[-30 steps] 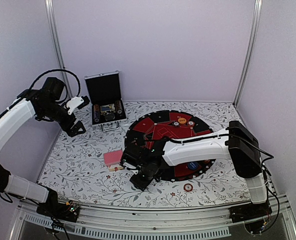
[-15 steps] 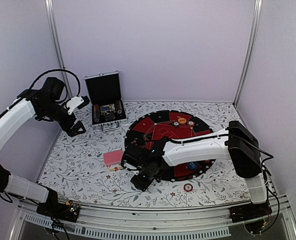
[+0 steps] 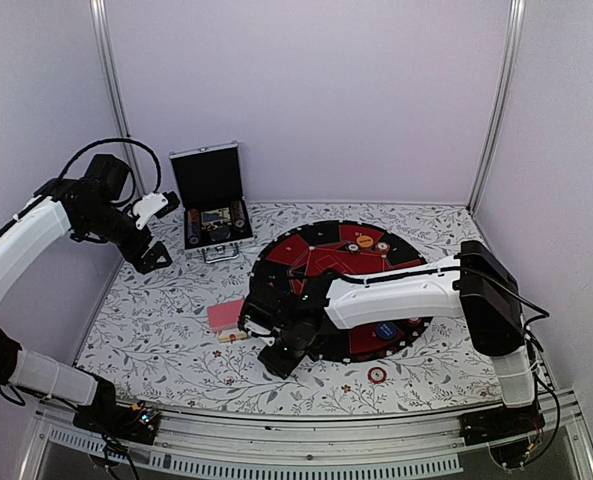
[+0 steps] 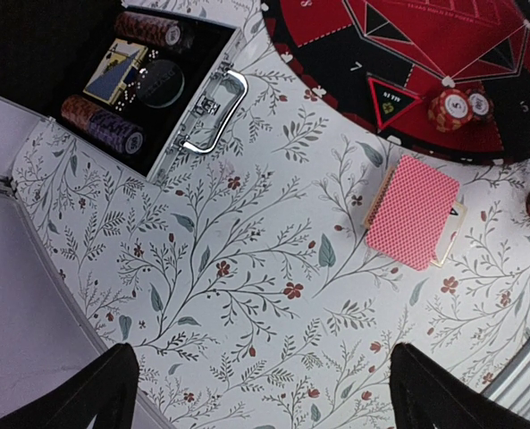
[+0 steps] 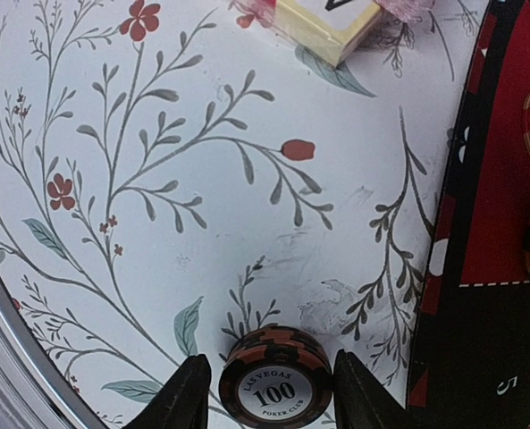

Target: Distribute texas hold em gaming equipment

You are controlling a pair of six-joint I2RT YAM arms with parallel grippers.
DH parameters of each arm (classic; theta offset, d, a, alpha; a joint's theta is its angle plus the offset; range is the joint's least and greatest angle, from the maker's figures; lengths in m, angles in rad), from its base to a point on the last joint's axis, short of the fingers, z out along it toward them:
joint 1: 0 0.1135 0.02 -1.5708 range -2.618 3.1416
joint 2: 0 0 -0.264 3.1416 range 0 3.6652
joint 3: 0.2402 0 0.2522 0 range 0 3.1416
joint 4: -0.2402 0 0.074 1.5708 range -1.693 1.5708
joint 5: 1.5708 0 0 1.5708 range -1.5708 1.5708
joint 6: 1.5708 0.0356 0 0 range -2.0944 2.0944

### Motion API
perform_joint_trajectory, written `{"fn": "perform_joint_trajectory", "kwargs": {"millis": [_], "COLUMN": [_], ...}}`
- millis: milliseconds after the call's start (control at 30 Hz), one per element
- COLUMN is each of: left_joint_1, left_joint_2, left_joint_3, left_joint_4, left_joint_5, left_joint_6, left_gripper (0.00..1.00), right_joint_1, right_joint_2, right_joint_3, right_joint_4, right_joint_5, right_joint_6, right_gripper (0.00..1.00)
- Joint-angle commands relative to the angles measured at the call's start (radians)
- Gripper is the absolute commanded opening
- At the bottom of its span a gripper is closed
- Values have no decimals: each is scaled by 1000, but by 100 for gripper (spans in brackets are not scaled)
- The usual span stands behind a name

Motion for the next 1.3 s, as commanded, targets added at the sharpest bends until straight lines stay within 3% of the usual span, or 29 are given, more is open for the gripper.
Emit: {"fn": "perform_joint_trajectory", "kwargs": {"millis": [0, 333, 933, 1267], "left_joint_1": [-14, -14, -14, -14], "left_joint_2": [-13, -12, -13, -14], "left_joint_3": [11, 14, 15, 12], "left_joint_4": [-6, -5, -5, -4], "left_joint_5": [1, 6, 4, 5], "left_joint_6": [3, 3, 2, 4], "left_gripper": [100, 100, 100, 100], "right_joint_1": [0, -1, -1, -2], "right_joint_2": [17, 30, 40, 23], "right_joint_3": [22, -10, -8, 8], "right_joint_4": [-14, -16, -16, -24], "right_joint_5": [4, 23, 38, 34], "right_joint_6": [-1, -2, -6, -4], "right_gripper": [49, 55, 55, 42]}}
